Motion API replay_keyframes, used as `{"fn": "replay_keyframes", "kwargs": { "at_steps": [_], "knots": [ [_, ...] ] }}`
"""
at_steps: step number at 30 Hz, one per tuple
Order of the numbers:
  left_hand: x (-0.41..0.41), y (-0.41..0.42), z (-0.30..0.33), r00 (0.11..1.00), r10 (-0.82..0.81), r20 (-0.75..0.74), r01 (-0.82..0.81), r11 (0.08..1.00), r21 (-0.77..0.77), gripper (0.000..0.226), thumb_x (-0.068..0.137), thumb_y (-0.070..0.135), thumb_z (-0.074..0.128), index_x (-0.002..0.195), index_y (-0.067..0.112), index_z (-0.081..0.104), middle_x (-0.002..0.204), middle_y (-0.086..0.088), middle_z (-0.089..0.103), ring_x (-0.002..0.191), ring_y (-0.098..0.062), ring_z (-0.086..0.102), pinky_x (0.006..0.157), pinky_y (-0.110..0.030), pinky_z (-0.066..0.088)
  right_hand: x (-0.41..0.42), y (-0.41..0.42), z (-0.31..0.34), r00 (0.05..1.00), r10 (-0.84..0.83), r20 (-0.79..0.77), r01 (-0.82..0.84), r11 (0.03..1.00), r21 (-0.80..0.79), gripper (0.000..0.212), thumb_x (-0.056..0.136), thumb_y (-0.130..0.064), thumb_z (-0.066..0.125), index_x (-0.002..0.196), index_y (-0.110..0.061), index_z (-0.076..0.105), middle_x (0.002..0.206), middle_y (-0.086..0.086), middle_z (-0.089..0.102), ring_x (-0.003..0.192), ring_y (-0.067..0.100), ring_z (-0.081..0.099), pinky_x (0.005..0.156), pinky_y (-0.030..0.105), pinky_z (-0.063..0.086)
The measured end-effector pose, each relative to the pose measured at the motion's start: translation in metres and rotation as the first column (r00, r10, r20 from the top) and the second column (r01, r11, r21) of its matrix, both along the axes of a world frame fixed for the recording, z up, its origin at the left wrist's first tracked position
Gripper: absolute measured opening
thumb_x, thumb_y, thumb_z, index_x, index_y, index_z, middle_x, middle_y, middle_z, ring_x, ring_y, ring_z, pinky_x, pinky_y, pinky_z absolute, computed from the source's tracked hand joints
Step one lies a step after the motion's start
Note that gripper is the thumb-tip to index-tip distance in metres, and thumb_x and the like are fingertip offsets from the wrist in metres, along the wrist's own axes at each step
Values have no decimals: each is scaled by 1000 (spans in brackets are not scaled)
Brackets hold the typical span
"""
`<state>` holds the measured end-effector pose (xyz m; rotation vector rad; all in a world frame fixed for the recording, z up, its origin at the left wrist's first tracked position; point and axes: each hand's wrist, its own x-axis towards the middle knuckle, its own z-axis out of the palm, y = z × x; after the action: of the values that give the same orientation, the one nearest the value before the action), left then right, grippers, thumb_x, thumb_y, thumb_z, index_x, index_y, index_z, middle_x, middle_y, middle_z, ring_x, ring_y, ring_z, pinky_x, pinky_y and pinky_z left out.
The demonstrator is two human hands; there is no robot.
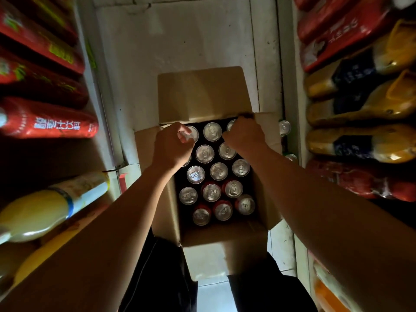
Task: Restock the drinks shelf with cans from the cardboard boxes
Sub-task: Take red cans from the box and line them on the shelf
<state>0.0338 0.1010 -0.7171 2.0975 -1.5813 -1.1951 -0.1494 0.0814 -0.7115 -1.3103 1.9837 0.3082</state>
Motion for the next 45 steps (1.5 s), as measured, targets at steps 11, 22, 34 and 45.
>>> {"fn": "replay_keyframes", "kwargs": {
  "at_steps": [11, 22, 34, 45],
  "knots": [
    [14, 14, -2, 994, 42, 96, -30, 992, -125, 16, 78, 12, 66, 79, 23, 56, 62, 15, 48, 59, -3, 49, 62, -21, 37, 18, 20, -38, 959, -282, 5, 279, 946, -165, 72, 82, -23, 78, 140, -8, 38, 128, 19, 61, 117, 37, 60, 91, 42, 51],
    [28, 39, -8, 994, 104, 35, -98, 986, -138, 11, 73, 10, 69, 79, 18, 63, 59, 12, 53, 54, 1, 51, 56, -7, 33, 15, 36, -50, 958, -283, 57, 286, 904, -318, 71, 72, -33, 80, 132, -12, 48, 117, 14, 66, 108, 36, 63, 87, 40, 51],
    [21, 27, 5, 998, 65, -2, -65, 998, 25, 32, 71, 15, 77, 97, 23, 60, 71, 13, 57, 70, -9, 60, 65, -14, 45, 6, 34, -17, 955, -268, 124, 295, 866, -403, 58, 62, -40, 85, 105, -9, 61, 104, 8, 69, 93, 24, 67, 76, 32, 53],
    [-90, -74, 283, 730, -571, -376, 566, 813, -135, 81, 51, 25, 96, 124, 20, 59, 118, 2, 69, 108, -12, 66, 97, -37, 53, -55, 13, 329, 834, -338, 437, 541, 656, -526, 42, 49, -54, 81, 73, -21, 74, 61, -10, 69, 58, 0, 65, 56, 28, 56]
  ]
}}
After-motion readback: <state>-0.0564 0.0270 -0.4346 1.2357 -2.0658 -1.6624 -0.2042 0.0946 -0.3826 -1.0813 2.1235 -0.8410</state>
